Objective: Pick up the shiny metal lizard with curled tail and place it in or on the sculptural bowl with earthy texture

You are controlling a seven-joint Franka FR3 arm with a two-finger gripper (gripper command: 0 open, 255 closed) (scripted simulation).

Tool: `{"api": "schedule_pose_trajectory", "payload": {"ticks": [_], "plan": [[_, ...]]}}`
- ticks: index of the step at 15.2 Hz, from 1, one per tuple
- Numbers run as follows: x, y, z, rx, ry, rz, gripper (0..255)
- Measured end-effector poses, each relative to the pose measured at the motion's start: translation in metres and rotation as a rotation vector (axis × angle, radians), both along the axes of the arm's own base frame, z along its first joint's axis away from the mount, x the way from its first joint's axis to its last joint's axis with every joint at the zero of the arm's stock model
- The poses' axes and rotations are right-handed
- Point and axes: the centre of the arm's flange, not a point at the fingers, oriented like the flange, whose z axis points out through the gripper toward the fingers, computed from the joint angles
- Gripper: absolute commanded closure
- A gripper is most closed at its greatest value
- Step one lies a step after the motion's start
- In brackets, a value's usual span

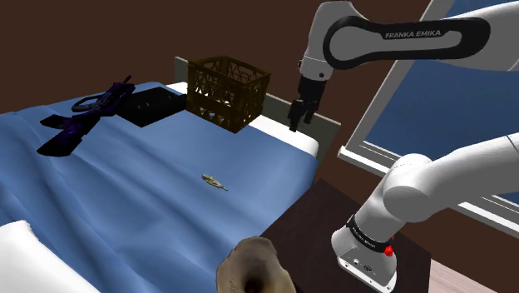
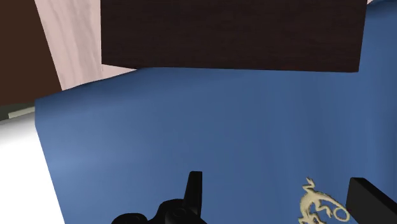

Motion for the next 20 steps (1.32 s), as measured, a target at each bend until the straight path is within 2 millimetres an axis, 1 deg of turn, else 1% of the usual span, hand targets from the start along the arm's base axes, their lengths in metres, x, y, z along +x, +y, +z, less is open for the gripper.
{"api": "schedule_pose_trajectory", "payload": {"ticks": [2,5,6,7,10,11,12,16,18,20], "plan": [[0.009,0.012,-0.02,0.002,-0.008,-0.006,0],[0.027,0.026,-0.049,0.006,-0.019,-0.016,0],[0.03,0.031,-0.056,0.007,-0.024,-0.019,0],[0.042,0.038,-0.064,0.008,-0.028,-0.022,0],[0.06,0.054,-0.092,0.012,-0.04,-0.032,0],[0.067,0.063,-0.103,0.013,-0.043,-0.034,0],[0.076,0.065,-0.116,0.014,-0.046,-0.038,0],[0.1,0.086,-0.151,0.019,-0.062,-0.051,0],[0.115,0.1,-0.168,0.022,-0.071,-0.057,0],[0.125,0.112,-0.19,0.025,-0.078,-0.063,0]]}}
